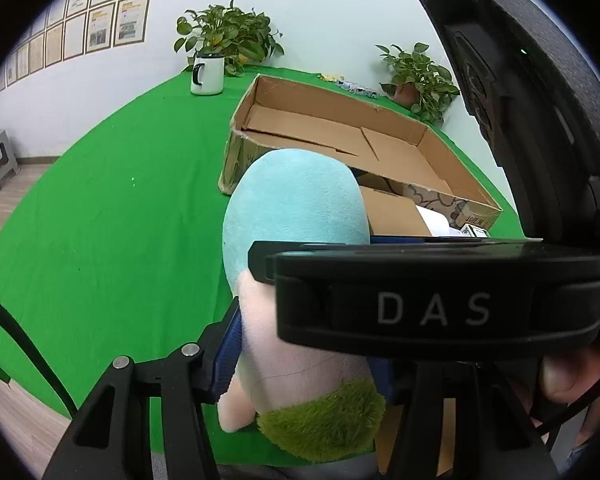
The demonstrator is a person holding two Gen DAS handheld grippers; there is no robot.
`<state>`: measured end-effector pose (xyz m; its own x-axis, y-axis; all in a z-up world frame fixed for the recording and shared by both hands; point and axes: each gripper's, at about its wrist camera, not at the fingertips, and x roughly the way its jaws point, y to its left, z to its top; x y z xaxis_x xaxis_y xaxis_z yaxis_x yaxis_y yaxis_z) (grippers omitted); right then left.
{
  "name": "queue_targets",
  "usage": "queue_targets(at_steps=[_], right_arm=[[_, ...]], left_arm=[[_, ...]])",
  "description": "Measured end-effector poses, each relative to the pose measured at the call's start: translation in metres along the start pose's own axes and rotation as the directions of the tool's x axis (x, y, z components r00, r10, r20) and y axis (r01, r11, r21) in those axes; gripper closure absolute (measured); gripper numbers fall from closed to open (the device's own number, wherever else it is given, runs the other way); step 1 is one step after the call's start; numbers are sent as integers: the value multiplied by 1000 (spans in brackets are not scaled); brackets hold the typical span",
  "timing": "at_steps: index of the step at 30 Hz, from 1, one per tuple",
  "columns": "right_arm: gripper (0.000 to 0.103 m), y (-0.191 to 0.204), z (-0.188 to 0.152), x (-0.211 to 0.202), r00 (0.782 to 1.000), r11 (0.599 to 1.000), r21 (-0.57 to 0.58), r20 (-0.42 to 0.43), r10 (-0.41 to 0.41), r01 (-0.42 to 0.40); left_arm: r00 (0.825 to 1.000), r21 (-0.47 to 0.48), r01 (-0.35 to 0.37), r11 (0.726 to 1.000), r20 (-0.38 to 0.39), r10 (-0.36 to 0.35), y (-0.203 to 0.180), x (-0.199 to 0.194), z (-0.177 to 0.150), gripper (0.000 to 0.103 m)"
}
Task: Organize objects
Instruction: 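Lift the plush toy with the left gripper while the right gripper also grips it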
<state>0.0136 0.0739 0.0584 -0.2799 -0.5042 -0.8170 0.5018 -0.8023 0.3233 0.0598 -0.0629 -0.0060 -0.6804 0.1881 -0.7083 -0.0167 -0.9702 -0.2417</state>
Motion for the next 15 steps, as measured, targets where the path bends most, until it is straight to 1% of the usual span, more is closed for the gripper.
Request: queue_targets(at_steps=[4, 7, 10, 12, 15], right_arm=[[31, -4, -3, -10, 1000, 1000, 7, 21, 8, -8], [34, -8, -6, -21, 998, 1000, 9, 53, 19, -19], [34, -5, -4, -39, 994, 1000, -7, 110, 27, -26], [35, 0, 1, -57, 987, 999, -26, 157, 32, -28], [35, 1, 12, -85, 970, 998, -48, 240, 41, -31]], left_arm=[[1000, 20, -10, 1000, 18, 9, -7, -5, 1, 51], [998, 37, -23, 999, 57, 21, -15, -14, 4, 51], [993, 58, -42, 997, 112, 35, -22, -28, 11, 51], [987, 76, -53, 996, 154, 41, -28, -37, 22, 51], [976, 123, -69, 990, 212, 41, -44, -48, 44, 51]])
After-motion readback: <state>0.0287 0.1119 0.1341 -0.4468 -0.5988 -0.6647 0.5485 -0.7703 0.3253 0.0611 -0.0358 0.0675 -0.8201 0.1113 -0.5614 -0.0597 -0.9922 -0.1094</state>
